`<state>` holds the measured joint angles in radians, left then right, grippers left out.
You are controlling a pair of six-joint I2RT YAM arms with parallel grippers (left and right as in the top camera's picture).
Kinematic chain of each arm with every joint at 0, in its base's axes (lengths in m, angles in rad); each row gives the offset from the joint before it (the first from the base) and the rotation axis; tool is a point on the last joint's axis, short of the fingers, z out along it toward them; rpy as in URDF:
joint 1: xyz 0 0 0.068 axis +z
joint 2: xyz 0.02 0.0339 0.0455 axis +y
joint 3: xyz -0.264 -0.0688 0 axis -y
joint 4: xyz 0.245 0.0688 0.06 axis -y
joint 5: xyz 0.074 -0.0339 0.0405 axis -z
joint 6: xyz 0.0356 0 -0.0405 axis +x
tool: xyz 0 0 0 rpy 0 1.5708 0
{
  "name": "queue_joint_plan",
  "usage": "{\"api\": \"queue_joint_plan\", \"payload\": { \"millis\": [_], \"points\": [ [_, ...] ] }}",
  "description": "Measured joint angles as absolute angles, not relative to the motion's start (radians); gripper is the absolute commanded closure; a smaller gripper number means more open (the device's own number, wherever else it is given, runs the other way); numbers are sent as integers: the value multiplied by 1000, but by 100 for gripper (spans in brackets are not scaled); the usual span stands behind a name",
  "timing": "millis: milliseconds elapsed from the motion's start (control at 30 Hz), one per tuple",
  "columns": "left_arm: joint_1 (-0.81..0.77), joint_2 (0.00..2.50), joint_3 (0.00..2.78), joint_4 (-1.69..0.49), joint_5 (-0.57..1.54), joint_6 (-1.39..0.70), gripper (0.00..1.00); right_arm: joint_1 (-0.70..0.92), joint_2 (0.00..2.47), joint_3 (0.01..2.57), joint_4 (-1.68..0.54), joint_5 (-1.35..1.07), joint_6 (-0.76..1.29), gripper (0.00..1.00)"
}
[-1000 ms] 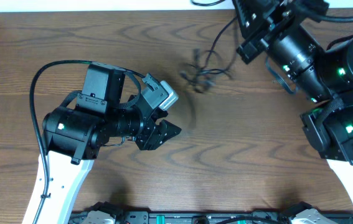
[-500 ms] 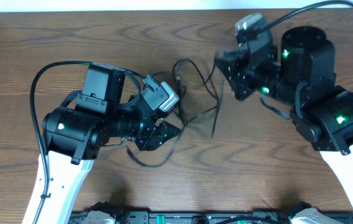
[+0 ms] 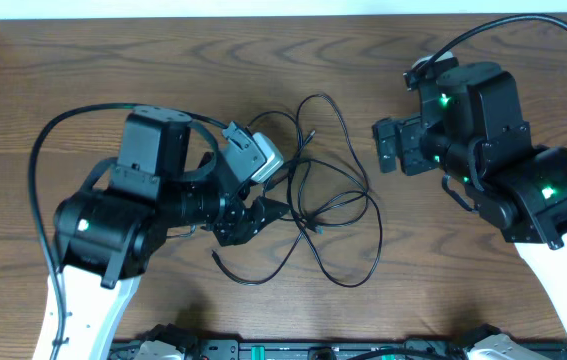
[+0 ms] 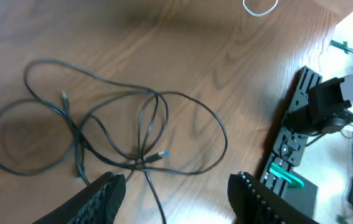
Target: Untangle cables
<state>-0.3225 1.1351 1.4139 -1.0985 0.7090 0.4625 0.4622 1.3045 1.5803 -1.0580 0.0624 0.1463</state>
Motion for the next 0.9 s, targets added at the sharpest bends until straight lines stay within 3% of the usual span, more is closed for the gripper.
{"api": "queue_joint_plan", "payload": {
  "millis": [267, 500, 900],
  "points": [
    [-323, 1062, 1414, -1070, 688, 469, 41, 468, 1436, 1553, -1099, -83, 140, 1],
    [-323, 968, 1414, -1072, 554, 469, 41, 492, 1642, 1534, -1179, -118, 1, 1],
    [-323, 920, 1414, -1080, 501, 469, 41, 511, 1890, 1532, -1211, -128, -93, 1]
  ]
}}
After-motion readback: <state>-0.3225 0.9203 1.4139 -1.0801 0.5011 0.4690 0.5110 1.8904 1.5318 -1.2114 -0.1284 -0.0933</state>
